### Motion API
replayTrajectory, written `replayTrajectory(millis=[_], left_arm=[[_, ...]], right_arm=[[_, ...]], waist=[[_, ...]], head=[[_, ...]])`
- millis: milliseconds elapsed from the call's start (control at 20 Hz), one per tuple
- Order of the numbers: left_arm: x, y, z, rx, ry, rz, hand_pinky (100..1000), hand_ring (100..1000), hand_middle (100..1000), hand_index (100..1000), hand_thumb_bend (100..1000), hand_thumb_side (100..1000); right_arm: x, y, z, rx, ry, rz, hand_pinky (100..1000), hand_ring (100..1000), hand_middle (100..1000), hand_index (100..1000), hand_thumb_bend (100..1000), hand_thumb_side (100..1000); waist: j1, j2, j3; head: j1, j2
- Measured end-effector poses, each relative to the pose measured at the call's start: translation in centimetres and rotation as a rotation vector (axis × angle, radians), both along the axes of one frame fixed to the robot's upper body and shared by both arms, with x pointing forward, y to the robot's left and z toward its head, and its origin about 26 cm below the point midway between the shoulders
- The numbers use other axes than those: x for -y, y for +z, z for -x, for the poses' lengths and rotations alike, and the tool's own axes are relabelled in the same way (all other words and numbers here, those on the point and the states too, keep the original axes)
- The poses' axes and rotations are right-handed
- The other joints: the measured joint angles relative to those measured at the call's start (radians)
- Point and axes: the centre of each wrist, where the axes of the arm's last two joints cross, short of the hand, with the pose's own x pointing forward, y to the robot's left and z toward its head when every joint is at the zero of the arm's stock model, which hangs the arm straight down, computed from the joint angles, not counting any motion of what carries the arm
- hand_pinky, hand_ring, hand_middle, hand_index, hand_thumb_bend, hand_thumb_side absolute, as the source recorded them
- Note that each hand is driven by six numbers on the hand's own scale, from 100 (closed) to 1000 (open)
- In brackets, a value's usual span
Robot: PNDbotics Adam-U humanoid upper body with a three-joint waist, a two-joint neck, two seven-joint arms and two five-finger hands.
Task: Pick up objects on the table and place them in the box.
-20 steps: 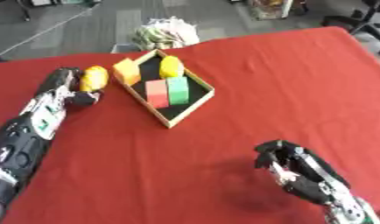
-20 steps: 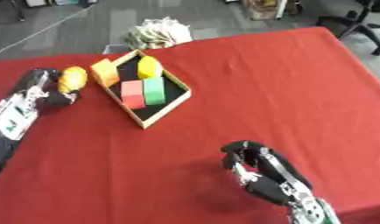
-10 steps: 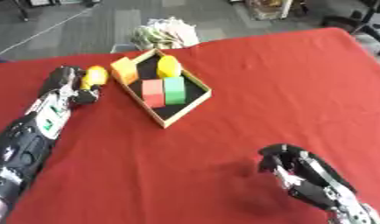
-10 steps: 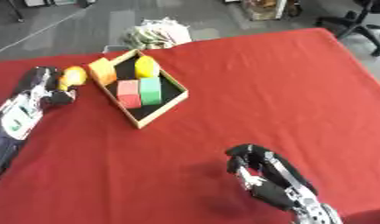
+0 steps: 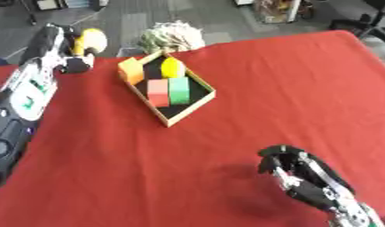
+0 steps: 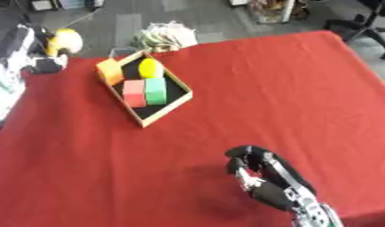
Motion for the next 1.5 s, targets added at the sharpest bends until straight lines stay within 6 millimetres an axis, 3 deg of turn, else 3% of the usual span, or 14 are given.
replayTrajectory(millis=[350, 600, 1000, 1500], left_arm=[[1.4, 1.3, 0.7, -0.004, -0.091, -0.058, 648, 504, 467, 621, 152, 143], [3.6, 1.3, 1.1, -0.064, -0.246, -0.147, 661, 521, 483, 631, 207, 150], [7.1, -0.2, 1.5, -0.213, -0.457, -0.305, 678, 571, 513, 658, 256, 159], [8.4, -3.3, 0.6, -0.255, -0.447, -0.317, 684, 597, 550, 692, 239, 156]], right_arm=[[0.0, -0.1, 0.1, -0.003, 0.0, 0.001, 733, 577, 534, 717, 100, 371], [0.0, -0.1, 0.1, -0.004, 0.001, 0.001, 733, 577, 534, 717, 100, 369], [0.0, -0.2, 0.1, -0.003, 0.003, 0.002, 733, 576, 533, 717, 100, 371], [0.0, -0.2, 0.0, -0.005, 0.008, 0.004, 733, 576, 533, 716, 100, 369]], waist=[[0.001, -0.013, 0.002], [0.001, -0.014, 0.001], [0.001, -0.014, -0.002], [0.001, -0.014, -0.004]], head=[[-0.009, 0.001], [-0.014, 0.001], [-0.015, 0.001], [-0.019, 0.001]])
